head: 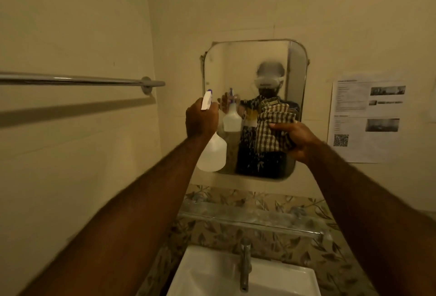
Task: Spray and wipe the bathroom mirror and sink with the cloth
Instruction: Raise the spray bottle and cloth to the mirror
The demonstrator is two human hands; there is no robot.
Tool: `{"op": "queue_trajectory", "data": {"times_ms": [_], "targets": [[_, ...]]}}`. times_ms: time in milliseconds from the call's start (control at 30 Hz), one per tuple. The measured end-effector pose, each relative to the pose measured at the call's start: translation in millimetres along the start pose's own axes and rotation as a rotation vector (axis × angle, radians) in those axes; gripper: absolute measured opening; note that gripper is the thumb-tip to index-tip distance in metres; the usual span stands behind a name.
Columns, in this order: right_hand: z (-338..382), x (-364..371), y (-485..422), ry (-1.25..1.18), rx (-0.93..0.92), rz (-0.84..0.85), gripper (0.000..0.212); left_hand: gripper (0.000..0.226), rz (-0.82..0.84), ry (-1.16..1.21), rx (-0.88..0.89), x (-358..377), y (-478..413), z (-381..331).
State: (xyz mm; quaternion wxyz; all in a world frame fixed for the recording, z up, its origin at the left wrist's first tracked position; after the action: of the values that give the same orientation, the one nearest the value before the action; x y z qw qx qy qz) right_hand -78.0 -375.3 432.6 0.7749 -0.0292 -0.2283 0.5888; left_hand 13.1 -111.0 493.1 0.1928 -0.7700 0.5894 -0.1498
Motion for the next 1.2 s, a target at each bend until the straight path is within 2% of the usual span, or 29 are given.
{"op": "queue_trajectory", "data": {"times_ms": [100, 167, 333, 533, 733, 900, 967, 1067, 1200], "targets": [[1, -2, 0, 0.003, -0.010, 0.002, 0.035, 0.040, -0.011, -0.071, 0.004, 2, -1, -7], [0, -4, 1, 0.004, -0.013, -0.001, 0.035, 0.039, -0.013, -0.085, -0.004, 4, 3, -8], [-5, -16, 1, 0.001, -0.012, -0.027, 0.032, 0.014, 0.036, -0.041, -0.055, 15, 19, 2], [-16, -43, 1, 0.029, -0.003, -0.090, 0.043, 0.026, 0.150, -0.045, -0.029, 41, 45, 9], [-25, -63, 8, 0.044, -0.004, -0.130, 0.039, 0.037, 0.154, -0.148, -0.050, 62, 68, 25], [-33, -83, 21, 0.062, 0.011, -0.175, 0.035, 0.023, 0.234, -0.033, -0.174, 88, 97, 60], [-37, -94, 26, 0.074, 0.020, -0.202, 0.035, 0.026, 0.266, -0.031, -0.192, 98, 111, 75], [-43, -109, 34, 0.093, 0.041, -0.241, 0.039, 0.022, 0.334, -0.100, -0.209, 116, 131, 98], [-52, -124, 45, 0.099, 0.062, -0.278, 0.034, 0.037, 0.359, -0.275, -0.245, 134, 155, 126]]}}
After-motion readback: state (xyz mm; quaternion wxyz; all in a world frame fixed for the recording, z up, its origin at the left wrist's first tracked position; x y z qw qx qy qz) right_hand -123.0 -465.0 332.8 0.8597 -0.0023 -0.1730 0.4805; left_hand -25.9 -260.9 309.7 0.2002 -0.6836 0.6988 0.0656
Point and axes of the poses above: each hand's wrist, its own y-axis away from the middle knuckle, its own x-axis out of the palm, z = x × y, the point moved 9 cm from there along -y, towards the middle knuckle, and after that the axes turned 10 degrees about -x, right-handed, at the moved point
